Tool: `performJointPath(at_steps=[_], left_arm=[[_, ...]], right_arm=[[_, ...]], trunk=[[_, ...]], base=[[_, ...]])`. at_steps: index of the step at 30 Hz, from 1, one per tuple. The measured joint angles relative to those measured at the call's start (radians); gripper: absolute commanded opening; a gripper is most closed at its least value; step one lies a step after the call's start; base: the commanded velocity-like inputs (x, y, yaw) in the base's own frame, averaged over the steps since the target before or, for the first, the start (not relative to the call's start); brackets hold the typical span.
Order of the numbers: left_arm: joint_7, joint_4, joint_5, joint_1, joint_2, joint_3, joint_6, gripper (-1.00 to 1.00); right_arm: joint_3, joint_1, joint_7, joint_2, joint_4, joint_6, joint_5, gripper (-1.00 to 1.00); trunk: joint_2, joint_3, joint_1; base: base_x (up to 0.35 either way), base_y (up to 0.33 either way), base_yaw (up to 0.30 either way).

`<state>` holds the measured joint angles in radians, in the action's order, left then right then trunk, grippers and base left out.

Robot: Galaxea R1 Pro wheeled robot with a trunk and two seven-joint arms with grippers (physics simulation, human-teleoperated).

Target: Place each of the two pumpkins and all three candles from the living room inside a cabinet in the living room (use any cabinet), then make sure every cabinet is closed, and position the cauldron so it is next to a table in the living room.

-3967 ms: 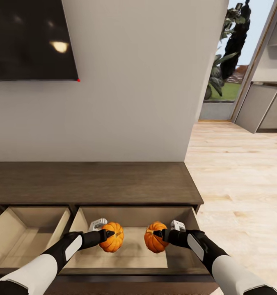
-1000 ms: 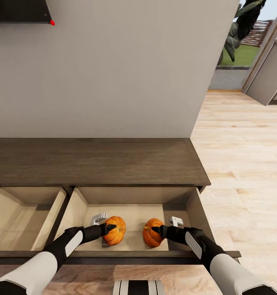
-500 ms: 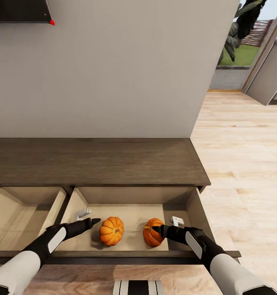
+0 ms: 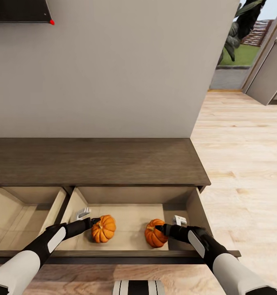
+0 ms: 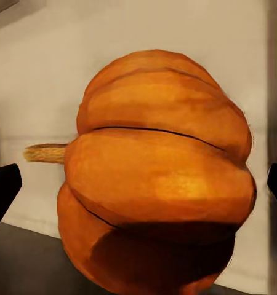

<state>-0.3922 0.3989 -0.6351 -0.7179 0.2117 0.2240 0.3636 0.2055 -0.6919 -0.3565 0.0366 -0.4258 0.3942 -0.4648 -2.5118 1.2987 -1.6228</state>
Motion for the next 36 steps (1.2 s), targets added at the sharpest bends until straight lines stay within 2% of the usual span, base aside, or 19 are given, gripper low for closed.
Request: performJointPath(at_steps=[5,6,7,14,16,19,23,28,32,36], left_arm=[[0.0,0.0,0.0,0.0,0.0,0.0,0.0,1.0],[-0.001,0.0,0.0,0.0,0.0,0.0,0.0,1.0],[-0.001,0.0,0.0,0.0,0.0,0.0,0.0,1.0],[-0.001,0.0,0.0,0.0,0.0,0.0,0.0,1.0],[-0.002,0.0,0.0,0.0,-0.001,0.001,0.0,1.0],[-0.001,0.0,0.0,0.0,-0.002,0.002,0.0,1.0],[0.001,0.001,0.001,0.0,-0.007,0.001,0.0,1.0],[0.003,0.002,0.0,0.0,-0.012,0.003,0.006,1.0],[0.003,0.055,0.0,0.0,-0.011,0.002,0.072,1.0],[0.002,0.083,0.0,0.0,-0.01,0.003,0.132,1.0]], right_arm=[[-0.001,0.0,0.0,0.013,-0.051,0.004,-0.002,1.0],[-0.003,0.0,0.0,0.024,-0.057,0.005,-0.001,1.0],[-0.012,0.0,-0.001,0.04,-0.067,0.006,-0.002,1.0],[-0.077,0.0,-0.002,0.063,-0.12,0.042,-0.002,1.0],[-0.083,0.0,-0.006,0.075,-0.123,0.045,-0.003,1.0],[-0.084,0.0,-0.009,0.075,-0.123,0.048,-0.004,1.0],[-0.084,0.0,-0.013,0.074,-0.123,0.108,-0.004,1.0],[-0.083,0.0,-0.017,0.07,-0.123,0.116,-0.005,1.0],[-0.076,0.0,-0.036,0.069,-0.122,0.115,-0.004,1.0],[-0.074,0.0,-0.108,0.072,-0.122,0.119,-0.005,1.0]], trunk=[[0.0,0.0,0.0],[0.0,0.0,0.0],[0.0,0.0,0.0],[0.0,0.0,0.0],[0.0,0.0,0.0],[0.0,0.0,0.0],[0.0,0.0,0.0],[0.001,-0.019,0.002],[0.002,-0.035,0.004],[0.003,-0.05,0.006]], base=[[0.0,0.0,0.0],[0.0,0.0,0.0],[0.0,0.0,0.0],[0.0,0.0,0.0],[0.0,0.0,0.0],[0.0,0.0,0.0],[0.0,0.0,0.0],[0.0,0.0,0.0],[0.0,0.0,0.0],[0.0,0.0,0.0]])
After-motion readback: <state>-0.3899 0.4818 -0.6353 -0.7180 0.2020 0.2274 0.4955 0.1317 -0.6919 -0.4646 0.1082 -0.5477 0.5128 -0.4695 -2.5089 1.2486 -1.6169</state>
